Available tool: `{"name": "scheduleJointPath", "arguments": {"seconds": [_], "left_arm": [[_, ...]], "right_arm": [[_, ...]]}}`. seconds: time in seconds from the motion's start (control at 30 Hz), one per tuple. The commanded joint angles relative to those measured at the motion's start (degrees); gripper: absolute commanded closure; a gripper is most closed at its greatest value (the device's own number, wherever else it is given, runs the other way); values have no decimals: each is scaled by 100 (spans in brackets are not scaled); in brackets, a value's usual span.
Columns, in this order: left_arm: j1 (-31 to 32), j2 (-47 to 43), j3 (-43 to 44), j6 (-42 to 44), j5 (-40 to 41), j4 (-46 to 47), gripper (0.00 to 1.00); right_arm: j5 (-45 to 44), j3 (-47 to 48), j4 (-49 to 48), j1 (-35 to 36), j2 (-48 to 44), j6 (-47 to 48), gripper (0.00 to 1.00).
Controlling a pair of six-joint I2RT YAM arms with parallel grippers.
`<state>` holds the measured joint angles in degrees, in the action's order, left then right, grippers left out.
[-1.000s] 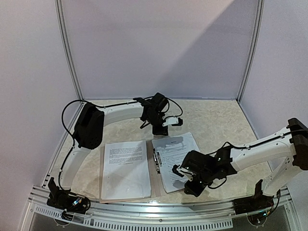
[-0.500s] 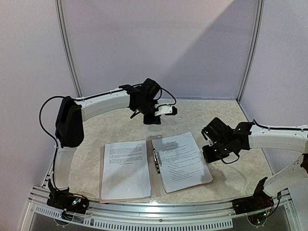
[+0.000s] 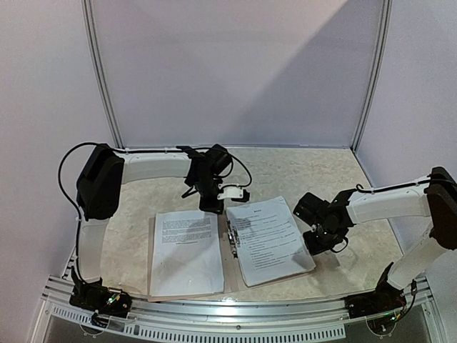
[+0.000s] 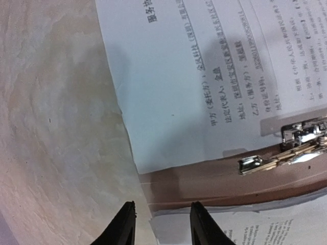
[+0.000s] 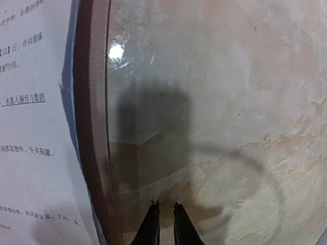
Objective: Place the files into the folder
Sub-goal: Adjust the file in the folder with some files.
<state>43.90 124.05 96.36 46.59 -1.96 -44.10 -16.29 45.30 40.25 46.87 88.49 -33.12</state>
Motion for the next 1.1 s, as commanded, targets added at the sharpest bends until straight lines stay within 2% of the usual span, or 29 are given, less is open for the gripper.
{"name": "scheduleJointPath", "arguments": {"seconds": [0.0,0.13,0.33,0.6,0.97,1.07], "left_arm": [[81,204,-40,-109,-6,412,61],[113,431,12,-74,-146,463,62],[179,637,227,-59,-199,401,62],[285,539,246,-17,-515,265,62],[286,331,299,-103,-339,76,62],[286,293,346,-133,-516,-68,62]], "right_arm": [[136,-147,-250,18,-159,19,89],[441,-251,-484,20,-278,103,89],[285,-227,-282,20,-173,112,90],[224,-232,-347,21,-142,207,90],[363,-212,-509,21,21,272,90],[357,-177,-519,20,7,255,90]]}}
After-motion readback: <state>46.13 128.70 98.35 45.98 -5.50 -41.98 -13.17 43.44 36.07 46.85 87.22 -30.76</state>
